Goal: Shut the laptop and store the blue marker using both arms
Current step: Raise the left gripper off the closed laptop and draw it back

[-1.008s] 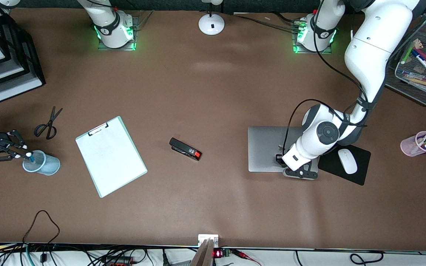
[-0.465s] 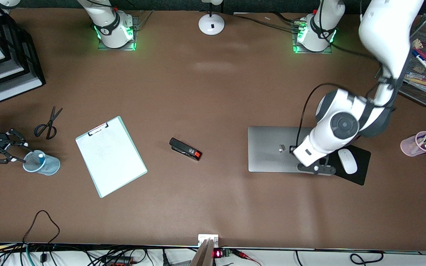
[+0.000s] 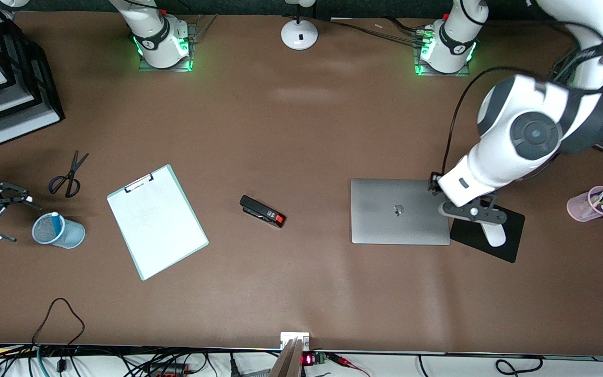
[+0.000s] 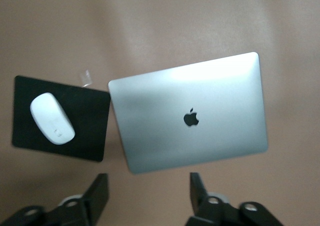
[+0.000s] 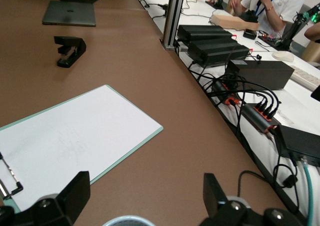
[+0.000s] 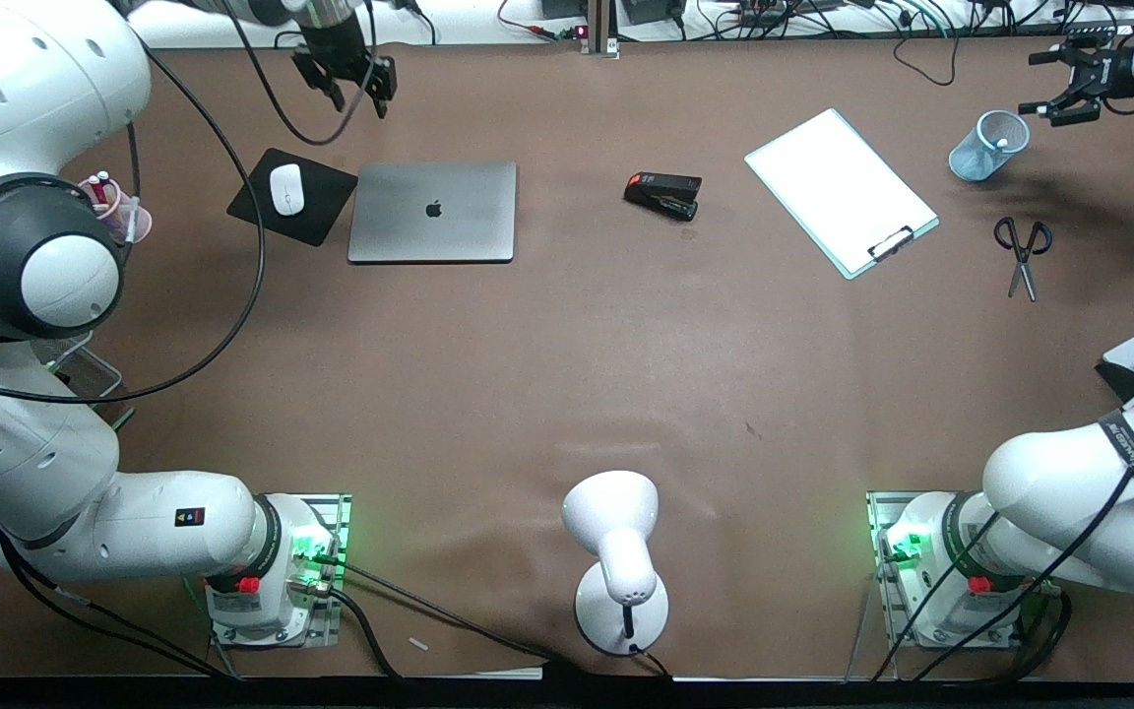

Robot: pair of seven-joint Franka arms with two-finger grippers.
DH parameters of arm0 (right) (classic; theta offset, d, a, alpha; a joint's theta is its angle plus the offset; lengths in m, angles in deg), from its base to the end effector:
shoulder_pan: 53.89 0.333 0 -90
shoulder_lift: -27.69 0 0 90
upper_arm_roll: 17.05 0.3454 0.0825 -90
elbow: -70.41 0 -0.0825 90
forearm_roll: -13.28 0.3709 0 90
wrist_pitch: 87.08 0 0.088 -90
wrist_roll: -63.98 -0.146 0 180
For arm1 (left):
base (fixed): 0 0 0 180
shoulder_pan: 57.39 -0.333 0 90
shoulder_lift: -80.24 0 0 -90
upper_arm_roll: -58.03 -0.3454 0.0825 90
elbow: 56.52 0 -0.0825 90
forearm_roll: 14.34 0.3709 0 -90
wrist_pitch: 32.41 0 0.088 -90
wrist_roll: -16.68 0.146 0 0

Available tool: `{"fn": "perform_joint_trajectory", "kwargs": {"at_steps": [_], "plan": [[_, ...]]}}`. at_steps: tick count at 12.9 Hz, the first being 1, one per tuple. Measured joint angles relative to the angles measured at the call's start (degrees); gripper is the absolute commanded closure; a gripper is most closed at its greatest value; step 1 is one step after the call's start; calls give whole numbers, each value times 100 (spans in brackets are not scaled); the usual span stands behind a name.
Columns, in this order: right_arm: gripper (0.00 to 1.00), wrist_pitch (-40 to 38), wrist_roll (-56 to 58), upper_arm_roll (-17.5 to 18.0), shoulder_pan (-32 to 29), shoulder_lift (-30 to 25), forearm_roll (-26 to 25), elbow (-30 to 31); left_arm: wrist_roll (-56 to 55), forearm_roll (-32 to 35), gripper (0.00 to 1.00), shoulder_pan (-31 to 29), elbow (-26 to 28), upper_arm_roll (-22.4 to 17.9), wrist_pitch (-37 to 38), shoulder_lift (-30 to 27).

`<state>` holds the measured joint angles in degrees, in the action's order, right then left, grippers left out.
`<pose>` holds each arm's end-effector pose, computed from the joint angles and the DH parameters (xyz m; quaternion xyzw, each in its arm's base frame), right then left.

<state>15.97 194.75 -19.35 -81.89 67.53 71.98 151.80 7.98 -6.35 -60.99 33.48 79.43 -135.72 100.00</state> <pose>0.6706 -0.2639 0.3053 -0.6950 -0.5501 -0.4137 0.2081 0.6224 -0.1544 0.4398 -0.9949 0.0910 0.0416 0.0148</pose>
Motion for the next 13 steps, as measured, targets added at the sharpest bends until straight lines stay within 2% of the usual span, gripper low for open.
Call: {"fn": "perform_joint_trajectory", "kwargs": {"at_steps": [4, 5, 8, 9, 10, 12, 13], "plan": [[0, 557, -1459, 29, 571, -433, -750, -141, 246, -110, 0, -13, -952, 11, 1369, -69], [0, 787, -1962, 35, 788, -586, -1099, -158, 326, -188, 0, -42, -1141, 8, 1650, -71], [0, 991, -3690, 64, 1391, -1147, -2710, -200, 635, -499, 0, -206, -1553, -71, 2074, -233], [0, 977, -4031, 76, 1575, -1354, -3269, -201, 807, -552, 0, -202, -1573, -184, 2109, -390], [0, 919, -4270, 78, 1747, -1532, -3702, -197, 1040, -605, 0, -99, -1541, -464, 2107, -565], [0, 514, -4875, 79, 1965, -1792, -4160, -190, 1418, -744, 0, 232, -1212, -1213, 1885, -979], [0, 300, -5168, 78, 1997, -1850, -4276, -186, 1491, -841, 0, 291, -923, -1436, 1698, -1189]]}}
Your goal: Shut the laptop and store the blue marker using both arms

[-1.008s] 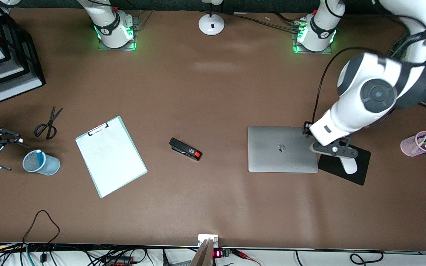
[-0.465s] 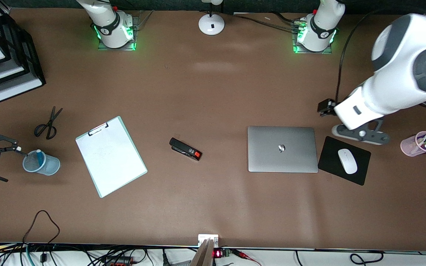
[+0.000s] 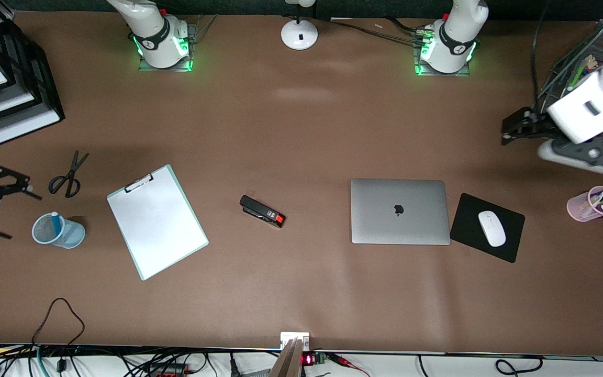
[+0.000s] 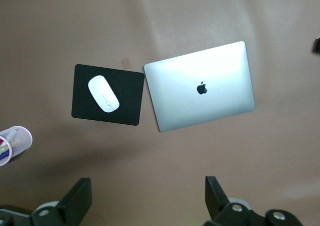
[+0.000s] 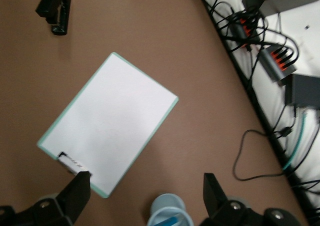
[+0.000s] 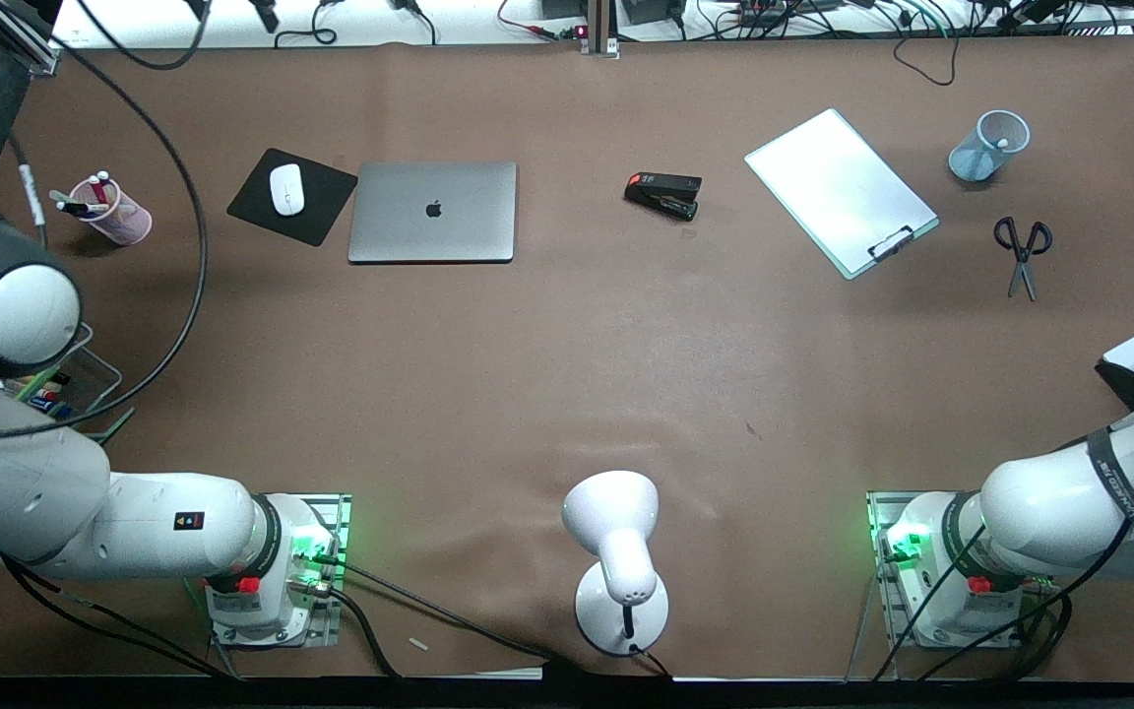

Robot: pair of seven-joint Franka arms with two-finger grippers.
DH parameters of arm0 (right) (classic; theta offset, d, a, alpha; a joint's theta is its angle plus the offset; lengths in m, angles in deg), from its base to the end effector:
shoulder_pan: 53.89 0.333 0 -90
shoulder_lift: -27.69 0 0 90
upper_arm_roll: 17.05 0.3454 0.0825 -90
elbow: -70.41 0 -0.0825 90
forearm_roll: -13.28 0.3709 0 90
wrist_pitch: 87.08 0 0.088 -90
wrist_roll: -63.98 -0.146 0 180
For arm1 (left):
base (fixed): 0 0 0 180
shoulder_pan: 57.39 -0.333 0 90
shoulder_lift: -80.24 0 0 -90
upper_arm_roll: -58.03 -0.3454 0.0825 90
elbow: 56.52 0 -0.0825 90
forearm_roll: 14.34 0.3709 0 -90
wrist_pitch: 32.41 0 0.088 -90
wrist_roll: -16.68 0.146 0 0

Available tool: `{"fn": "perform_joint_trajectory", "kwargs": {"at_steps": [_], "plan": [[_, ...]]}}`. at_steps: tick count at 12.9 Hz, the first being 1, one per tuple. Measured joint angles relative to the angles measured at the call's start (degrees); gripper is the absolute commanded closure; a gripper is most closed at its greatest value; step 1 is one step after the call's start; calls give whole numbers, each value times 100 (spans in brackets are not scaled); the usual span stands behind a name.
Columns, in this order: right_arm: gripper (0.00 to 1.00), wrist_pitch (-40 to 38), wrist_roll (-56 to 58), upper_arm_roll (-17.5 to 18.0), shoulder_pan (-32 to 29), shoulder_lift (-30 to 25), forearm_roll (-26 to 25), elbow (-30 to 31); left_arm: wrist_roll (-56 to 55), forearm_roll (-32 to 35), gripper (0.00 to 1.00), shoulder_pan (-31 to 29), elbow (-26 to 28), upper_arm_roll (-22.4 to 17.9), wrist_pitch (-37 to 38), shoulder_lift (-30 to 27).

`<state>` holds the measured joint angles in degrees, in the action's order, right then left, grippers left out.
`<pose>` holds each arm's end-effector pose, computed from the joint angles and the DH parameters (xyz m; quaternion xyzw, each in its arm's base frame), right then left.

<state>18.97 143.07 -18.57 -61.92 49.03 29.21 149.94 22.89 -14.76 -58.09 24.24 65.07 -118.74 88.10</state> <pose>0.6802 -0.0792 0.5025 -0.8310 -0.5390 -0.1229 0.0617 0.5765 -0.0599 0.6065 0.9938 -0.1090 -0.0195 0.0120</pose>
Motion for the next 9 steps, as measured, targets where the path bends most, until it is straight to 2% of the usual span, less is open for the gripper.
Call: {"fn": "perform_joint_trajectory", "kwargs": {"at_steps": [4, 9], "plan": [[0, -425, -1109, 1, 292, -43, -624, -82, -195, -42, 0, 18, 1138, -288, -340, -806], [0, -956, -2673, -33, 329, -186, -719, -223, -342, -42, 0, 42, 1355, -426, -360, -996]]}}
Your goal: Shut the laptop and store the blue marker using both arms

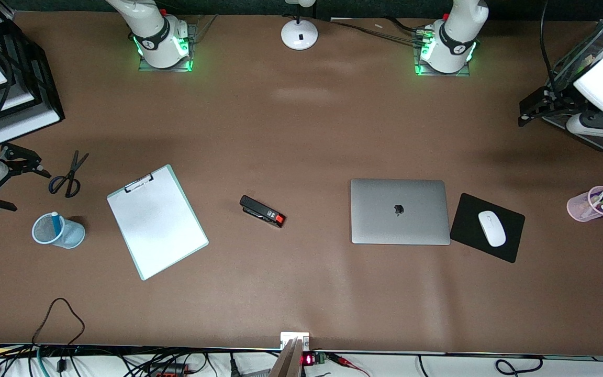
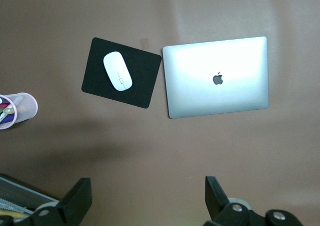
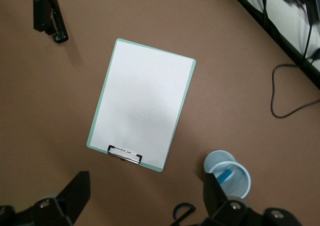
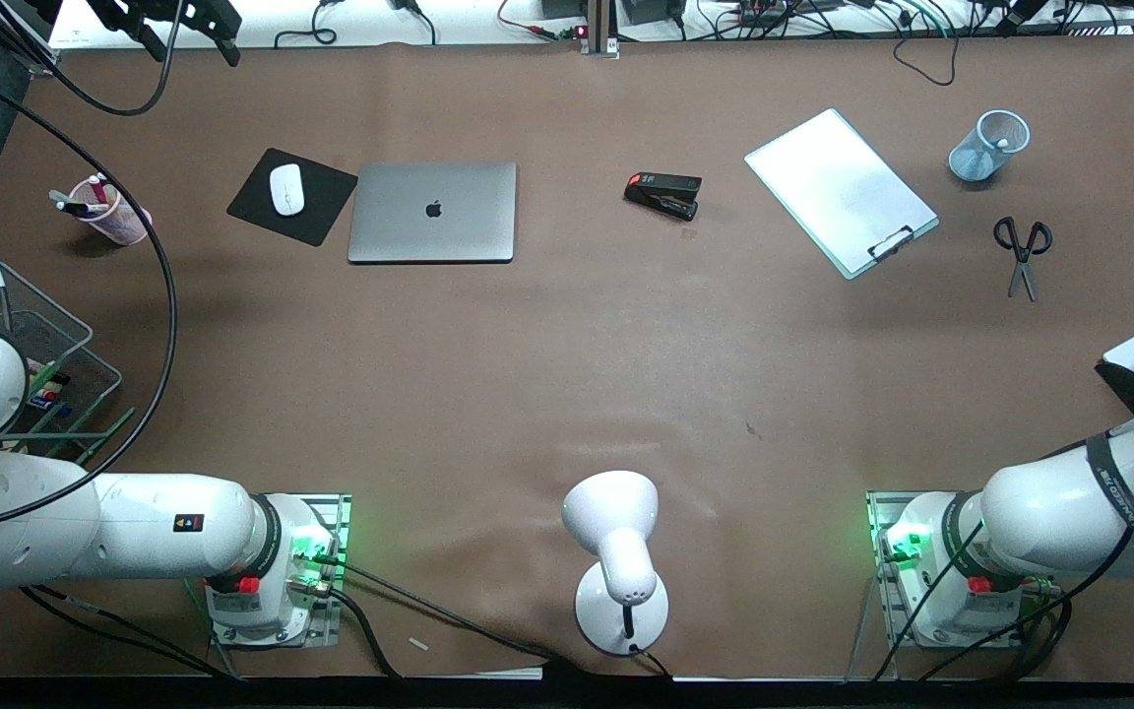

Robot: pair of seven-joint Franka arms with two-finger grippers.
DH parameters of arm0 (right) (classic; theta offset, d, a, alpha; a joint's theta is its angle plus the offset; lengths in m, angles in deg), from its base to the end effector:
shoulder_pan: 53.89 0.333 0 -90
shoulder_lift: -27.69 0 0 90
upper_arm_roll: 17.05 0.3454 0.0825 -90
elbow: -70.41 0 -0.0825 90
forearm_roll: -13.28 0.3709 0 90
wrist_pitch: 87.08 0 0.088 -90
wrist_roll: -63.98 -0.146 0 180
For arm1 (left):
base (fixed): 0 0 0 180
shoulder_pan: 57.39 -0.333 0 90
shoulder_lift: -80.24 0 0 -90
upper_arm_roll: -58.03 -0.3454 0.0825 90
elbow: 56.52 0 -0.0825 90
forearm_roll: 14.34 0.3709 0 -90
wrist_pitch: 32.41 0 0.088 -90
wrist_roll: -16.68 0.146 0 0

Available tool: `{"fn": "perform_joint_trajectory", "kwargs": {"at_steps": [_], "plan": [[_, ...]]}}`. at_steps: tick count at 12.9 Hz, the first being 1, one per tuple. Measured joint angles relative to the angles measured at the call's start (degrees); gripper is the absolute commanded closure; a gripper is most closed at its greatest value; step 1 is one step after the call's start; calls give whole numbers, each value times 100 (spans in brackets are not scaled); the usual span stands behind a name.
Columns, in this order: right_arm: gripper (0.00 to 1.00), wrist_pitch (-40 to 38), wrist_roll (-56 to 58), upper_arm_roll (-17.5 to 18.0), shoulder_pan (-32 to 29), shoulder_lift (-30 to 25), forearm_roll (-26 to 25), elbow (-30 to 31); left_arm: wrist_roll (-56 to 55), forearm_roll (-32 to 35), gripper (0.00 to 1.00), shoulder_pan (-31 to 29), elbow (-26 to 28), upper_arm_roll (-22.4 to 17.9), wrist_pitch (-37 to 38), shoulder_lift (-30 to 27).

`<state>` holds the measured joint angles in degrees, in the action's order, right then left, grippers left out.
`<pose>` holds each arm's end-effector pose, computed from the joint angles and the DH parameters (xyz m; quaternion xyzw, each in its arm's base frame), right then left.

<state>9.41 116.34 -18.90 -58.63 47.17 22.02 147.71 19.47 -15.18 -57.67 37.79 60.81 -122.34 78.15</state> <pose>0.6568 -0.0519 0.5242 -0.9220 -0.3806 -0.0325 0.0624 0.5252 -0.0255 0.5998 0.9987 -0.0460 -0.0200 0.0065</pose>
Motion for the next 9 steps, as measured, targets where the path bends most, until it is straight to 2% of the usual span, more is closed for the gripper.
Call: {"fn": "perform_joint_trajectory", "kwargs": {"at_steps": [7, 9], "plan": [[0, -504, -1622, 33, 161, 0, -14, -274, -29, -37, 0, 9, -25, -32, 314, 25], [0, -665, -2280, 33, 329, 0, -225, -329, -29, -47, 0, 26, -52, -22, 475, 26]]}}
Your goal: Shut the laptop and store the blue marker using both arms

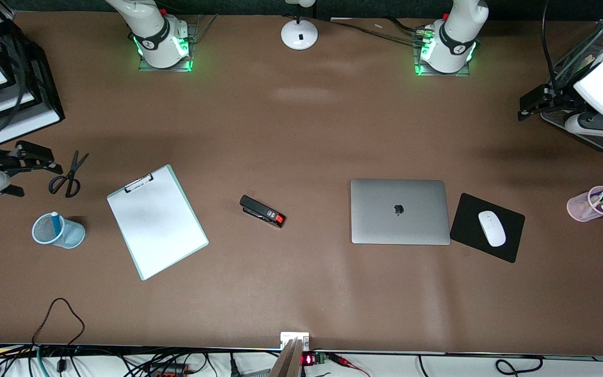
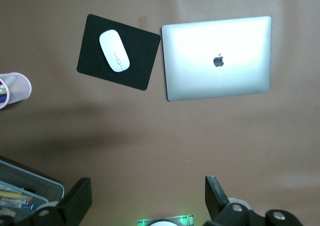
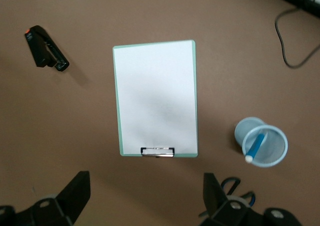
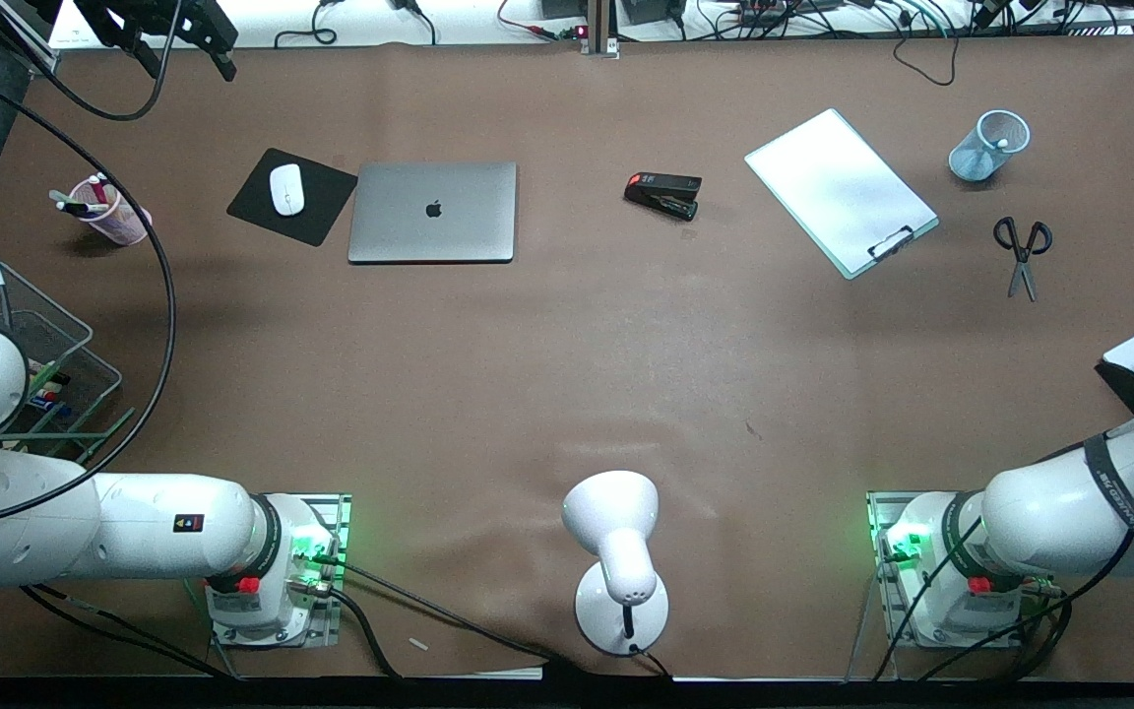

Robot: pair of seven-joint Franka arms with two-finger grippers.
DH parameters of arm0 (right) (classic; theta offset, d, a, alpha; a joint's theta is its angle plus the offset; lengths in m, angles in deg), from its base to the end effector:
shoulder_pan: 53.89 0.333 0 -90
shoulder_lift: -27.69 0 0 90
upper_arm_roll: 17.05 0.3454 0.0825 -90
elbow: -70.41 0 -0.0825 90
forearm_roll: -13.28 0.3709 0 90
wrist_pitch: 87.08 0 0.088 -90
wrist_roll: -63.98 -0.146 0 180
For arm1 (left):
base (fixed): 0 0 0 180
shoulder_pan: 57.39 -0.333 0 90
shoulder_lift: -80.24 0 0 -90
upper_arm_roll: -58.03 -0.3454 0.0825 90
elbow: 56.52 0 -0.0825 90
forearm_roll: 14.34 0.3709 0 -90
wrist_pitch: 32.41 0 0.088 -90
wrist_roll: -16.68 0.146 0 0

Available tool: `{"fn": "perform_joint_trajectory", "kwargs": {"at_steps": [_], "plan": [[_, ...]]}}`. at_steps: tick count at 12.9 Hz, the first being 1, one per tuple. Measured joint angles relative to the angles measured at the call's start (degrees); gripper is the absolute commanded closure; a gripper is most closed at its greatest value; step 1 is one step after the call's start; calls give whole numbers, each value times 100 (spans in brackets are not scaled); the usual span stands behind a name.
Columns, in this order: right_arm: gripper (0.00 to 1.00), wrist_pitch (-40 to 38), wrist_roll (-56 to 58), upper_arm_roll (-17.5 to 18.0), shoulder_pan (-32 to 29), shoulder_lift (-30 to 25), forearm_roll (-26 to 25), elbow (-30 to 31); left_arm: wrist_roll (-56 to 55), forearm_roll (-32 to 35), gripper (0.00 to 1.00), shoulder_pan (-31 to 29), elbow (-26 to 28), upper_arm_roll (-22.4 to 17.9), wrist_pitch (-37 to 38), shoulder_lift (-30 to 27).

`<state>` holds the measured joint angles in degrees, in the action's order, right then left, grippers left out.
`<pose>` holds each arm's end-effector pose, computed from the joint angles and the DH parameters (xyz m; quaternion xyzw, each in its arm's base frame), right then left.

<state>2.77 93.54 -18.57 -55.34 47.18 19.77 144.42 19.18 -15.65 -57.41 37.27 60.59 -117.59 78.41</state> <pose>0.6469 -0.0142 0.5403 -0.9716 -0.2285 0.0159 0.0590 0.5144 -0.0267 0.5953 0.9972 -0.0441 -0.0591 0.0107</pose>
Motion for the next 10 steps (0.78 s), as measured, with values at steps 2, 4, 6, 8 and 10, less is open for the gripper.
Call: {"fn": "perform_joint_trajectory", "kwargs": {"at_steps": [2, 4, 6, 8, 10], "plan": [[0, -110, -594, 1, 148, 0, -193, -2, 15, -13, 0, 12, -109, 4, 83, -1], [0, -219, -947, -12, 170, 0, -235, -3, 34, -14, 0, 14, -152, 5, 118, -1], [0, -273, -1207, -42, 166, -1, -235, -7, 46, -15, 0, 15, -157, 8, 118, 0], [0, -419, -1675, -39, 170, -4, -235, -36, 54, -15, 0, 18, -187, 10, 118, -1], [0, -494, -1992, -26, 179, -19, -285, -57, 63, -15, 0, 18, -200, 10, 119, 0]]}}
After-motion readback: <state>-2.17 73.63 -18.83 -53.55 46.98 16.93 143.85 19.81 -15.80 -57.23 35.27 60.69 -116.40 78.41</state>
